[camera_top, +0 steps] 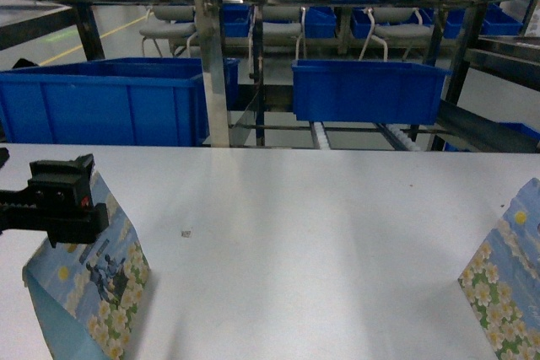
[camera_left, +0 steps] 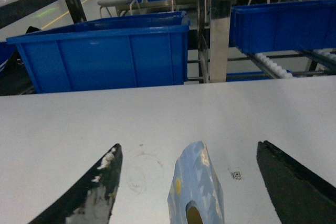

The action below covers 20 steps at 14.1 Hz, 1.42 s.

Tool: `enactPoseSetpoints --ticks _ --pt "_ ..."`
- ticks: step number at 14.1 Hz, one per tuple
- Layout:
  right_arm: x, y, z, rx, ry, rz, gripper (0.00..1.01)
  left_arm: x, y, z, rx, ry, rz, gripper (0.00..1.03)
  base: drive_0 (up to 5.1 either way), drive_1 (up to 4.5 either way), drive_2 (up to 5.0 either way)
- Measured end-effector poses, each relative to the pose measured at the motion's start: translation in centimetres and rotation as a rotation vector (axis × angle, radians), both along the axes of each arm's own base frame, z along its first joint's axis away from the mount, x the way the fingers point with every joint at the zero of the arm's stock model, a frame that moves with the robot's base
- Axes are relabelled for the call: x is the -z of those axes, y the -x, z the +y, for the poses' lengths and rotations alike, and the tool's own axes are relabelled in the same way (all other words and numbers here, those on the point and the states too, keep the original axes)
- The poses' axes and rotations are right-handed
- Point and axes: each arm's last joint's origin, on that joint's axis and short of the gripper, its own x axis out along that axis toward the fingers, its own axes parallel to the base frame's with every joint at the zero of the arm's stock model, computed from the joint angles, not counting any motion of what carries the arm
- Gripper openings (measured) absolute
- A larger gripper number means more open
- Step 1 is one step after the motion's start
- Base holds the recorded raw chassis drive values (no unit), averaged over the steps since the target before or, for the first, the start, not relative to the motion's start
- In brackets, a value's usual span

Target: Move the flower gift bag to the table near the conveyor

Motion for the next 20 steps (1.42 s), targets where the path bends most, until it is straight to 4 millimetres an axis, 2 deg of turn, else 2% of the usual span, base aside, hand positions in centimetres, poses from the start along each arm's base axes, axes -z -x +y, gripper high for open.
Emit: enactPoseSetpoints --ticks 2,5,7,11,15,17,19,20 --pt "0.0 0.0 0.0 0.0 0.0 0.0 0.98 -2.2 0.4 0.2 0.005 0.026 -0.093 1.0 0.0 0.0 0.0" --pt "0.0 0.0 0.0 0.0 0.0 0.0 0.98 -5.5 2.9 1.6 0.0 0.068 -0.244 0.98 0.0 0.0 0.0" --pt "0.0 0.0 0.0 0.0 0.0 0.0 0.98 -6.4 5.4 2.1 0.007 0.059 -0.223 0.98 0.0 0.0 0.0" --pt "0.0 0.0 0.0 0.0 0.0 0.0 0.98 -9.6 10.3 1.5 0.042 0.018 -0.222 0.98 0.0 0.0 0.0" --pt "0.1 -0.1 0.0 -0.009 0.003 0.024 0.97 -10.0 10.6 1.4 0.044 0.007 -0.225 0.98 0.0 0.0 0.0" --pt "0.5 0.6 -0.1 -0.178 0.051 0.26 0.71 -9.6 11.0 2.1 0.053 0.043 -0.141 0.75 0.0 0.0 0.0" --pt "2.6 0.9 0.0 -0.201 0.046 0.352 0.43 -8.5 11.7 3.0 0.043 0.07 -0.149 0.48 0.0 0.0 0.0" --pt "2.8 0.9 0.0 -0.201 0.046 0.354 0.39 -8.4 11.8 3.0 0.043 0.073 -0.148 0.44 0.0 0.0 0.0"
